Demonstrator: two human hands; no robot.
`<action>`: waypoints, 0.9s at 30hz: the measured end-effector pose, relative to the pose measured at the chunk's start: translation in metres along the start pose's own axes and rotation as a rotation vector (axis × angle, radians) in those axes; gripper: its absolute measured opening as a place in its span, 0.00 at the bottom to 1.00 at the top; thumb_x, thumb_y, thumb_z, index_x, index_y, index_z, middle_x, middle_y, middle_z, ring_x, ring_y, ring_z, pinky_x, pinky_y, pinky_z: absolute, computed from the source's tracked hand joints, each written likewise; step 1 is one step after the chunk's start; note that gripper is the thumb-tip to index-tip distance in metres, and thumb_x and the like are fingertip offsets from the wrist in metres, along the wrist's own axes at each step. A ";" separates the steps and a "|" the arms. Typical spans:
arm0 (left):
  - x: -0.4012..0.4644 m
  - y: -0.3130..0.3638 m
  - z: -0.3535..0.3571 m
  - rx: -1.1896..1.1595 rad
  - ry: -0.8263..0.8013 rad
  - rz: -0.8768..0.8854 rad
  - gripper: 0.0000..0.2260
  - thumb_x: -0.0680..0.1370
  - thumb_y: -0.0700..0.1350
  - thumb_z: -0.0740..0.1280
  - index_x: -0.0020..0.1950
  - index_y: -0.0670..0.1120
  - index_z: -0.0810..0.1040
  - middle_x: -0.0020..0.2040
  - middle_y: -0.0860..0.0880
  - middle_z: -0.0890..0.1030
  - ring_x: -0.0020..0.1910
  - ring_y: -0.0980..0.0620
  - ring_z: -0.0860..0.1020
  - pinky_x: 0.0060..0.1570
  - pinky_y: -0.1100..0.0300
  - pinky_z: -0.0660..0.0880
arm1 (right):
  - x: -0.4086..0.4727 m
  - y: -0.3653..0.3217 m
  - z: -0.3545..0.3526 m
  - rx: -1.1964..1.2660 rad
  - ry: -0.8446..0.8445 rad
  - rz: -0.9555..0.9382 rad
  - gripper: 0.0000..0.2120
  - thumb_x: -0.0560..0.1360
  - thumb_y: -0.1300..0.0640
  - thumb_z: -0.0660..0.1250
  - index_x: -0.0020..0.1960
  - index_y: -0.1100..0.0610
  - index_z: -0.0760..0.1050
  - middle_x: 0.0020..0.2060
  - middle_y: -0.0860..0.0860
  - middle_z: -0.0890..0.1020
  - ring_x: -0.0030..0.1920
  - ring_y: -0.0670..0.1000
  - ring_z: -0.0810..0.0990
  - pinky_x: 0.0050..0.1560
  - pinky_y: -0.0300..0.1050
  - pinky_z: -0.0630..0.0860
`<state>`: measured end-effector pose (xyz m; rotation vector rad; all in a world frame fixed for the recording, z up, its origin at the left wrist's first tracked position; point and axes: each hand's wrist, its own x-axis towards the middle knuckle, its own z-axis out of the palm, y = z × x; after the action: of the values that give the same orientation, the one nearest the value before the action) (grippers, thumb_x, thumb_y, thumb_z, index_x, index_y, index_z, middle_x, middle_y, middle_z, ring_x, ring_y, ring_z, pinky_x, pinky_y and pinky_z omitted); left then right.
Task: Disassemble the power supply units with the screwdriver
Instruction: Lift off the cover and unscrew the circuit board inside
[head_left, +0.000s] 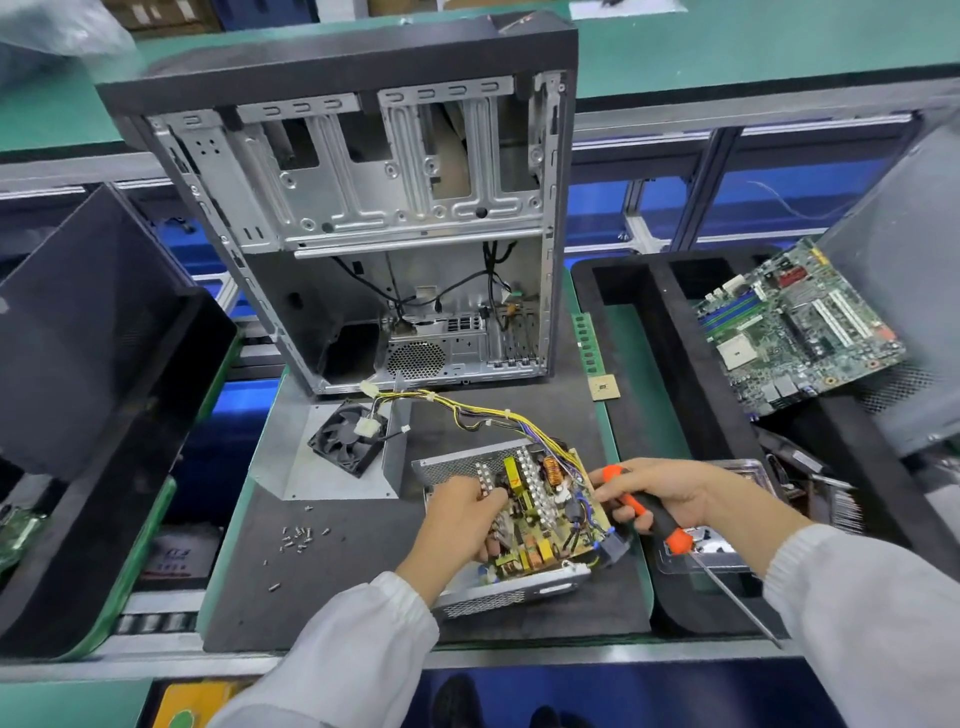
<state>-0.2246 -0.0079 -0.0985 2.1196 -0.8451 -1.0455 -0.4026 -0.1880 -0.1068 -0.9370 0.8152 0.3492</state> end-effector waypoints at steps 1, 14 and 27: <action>-0.001 0.001 -0.001 0.015 -0.007 0.001 0.13 0.80 0.45 0.62 0.38 0.40 0.71 0.26 0.42 0.76 0.17 0.54 0.75 0.22 0.61 0.70 | 0.000 0.002 0.001 -0.026 0.025 -0.019 0.09 0.73 0.68 0.67 0.52 0.61 0.74 0.32 0.53 0.77 0.25 0.45 0.70 0.20 0.32 0.65; -0.060 -0.023 -0.018 0.715 -0.077 0.463 0.31 0.64 0.79 0.56 0.47 0.53 0.71 0.44 0.58 0.74 0.43 0.57 0.74 0.42 0.59 0.72 | 0.004 0.007 0.004 -0.176 0.182 -0.168 0.06 0.71 0.68 0.71 0.39 0.63 0.75 0.25 0.55 0.74 0.23 0.47 0.72 0.20 0.36 0.68; -0.058 -0.047 -0.016 1.024 0.159 0.937 0.14 0.73 0.59 0.69 0.33 0.52 0.74 0.31 0.56 0.74 0.26 0.57 0.75 0.20 0.65 0.64 | -0.020 -0.050 0.078 -1.318 0.534 -0.278 0.15 0.73 0.51 0.67 0.31 0.55 0.68 0.21 0.48 0.76 0.22 0.46 0.75 0.24 0.37 0.69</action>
<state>-0.2266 0.0682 -0.1005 1.9810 -2.2948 0.1226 -0.3499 -0.1514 -0.0373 -2.4255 0.8820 0.3856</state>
